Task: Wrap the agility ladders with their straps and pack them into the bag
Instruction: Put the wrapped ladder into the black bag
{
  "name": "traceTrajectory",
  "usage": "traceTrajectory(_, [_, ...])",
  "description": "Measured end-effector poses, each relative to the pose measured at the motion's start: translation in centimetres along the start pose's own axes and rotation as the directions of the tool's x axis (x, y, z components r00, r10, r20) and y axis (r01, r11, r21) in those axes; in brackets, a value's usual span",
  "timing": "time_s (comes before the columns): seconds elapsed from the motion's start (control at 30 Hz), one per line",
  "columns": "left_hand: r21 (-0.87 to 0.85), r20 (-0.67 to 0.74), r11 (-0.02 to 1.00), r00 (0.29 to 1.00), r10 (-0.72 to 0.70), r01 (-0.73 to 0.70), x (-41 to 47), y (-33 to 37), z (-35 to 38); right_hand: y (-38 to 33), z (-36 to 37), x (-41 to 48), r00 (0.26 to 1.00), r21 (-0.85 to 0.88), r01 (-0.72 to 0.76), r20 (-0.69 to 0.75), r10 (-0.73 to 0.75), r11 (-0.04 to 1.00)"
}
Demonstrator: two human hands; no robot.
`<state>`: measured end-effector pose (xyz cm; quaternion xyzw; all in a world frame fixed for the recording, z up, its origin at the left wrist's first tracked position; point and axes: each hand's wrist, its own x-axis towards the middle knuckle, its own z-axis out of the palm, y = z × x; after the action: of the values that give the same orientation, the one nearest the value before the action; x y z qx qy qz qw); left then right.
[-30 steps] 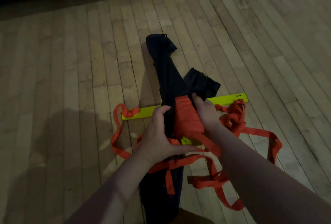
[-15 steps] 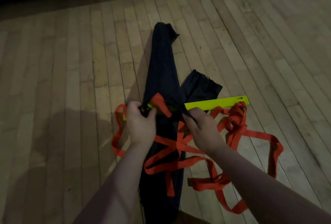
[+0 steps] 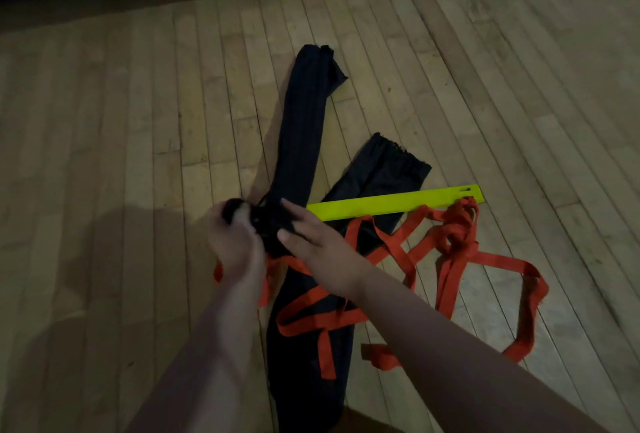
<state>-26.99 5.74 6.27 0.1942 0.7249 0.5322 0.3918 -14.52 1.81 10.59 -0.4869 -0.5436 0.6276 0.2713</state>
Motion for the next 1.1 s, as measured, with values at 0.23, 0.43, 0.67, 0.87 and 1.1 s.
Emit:
traceTrajectory(0.23, [0.768,-0.099,0.639,0.994,0.05,0.044,0.0,-3.5,-3.0,3.9,-2.4,-1.3,0.935,-0.546,-0.333,-0.087,0.343,0.769])
traceTrajectory(0.43, [0.579,0.768,0.118,0.588,0.252,-0.807,-2.2,-5.6,-0.1,6.5,-6.4,-0.2,0.893,-0.726,-0.435,-0.271,0.359,0.532])
traceTrajectory(0.67, [0.533,0.824,-0.035,0.528,-0.206,-0.845,-0.2,-7.3,5.4,8.4,-7.2,2.9,0.94,-0.822,-0.331,-0.242,0.242,0.464])
traceTrajectory(0.87, [0.524,0.805,-0.357,0.586,-0.089,-0.774,1.3,-8.5,5.9,10.4,-6.0,2.0,0.897,-0.815,-0.37,-0.189,0.399,0.447])
traceTrajectory(1.1, [0.534,0.802,-0.329,0.59,-0.095,-0.779,0.8,-9.6,5.7,11.1,-5.0,1.1,0.857,-0.519,-0.511,-0.246,0.453,0.685])
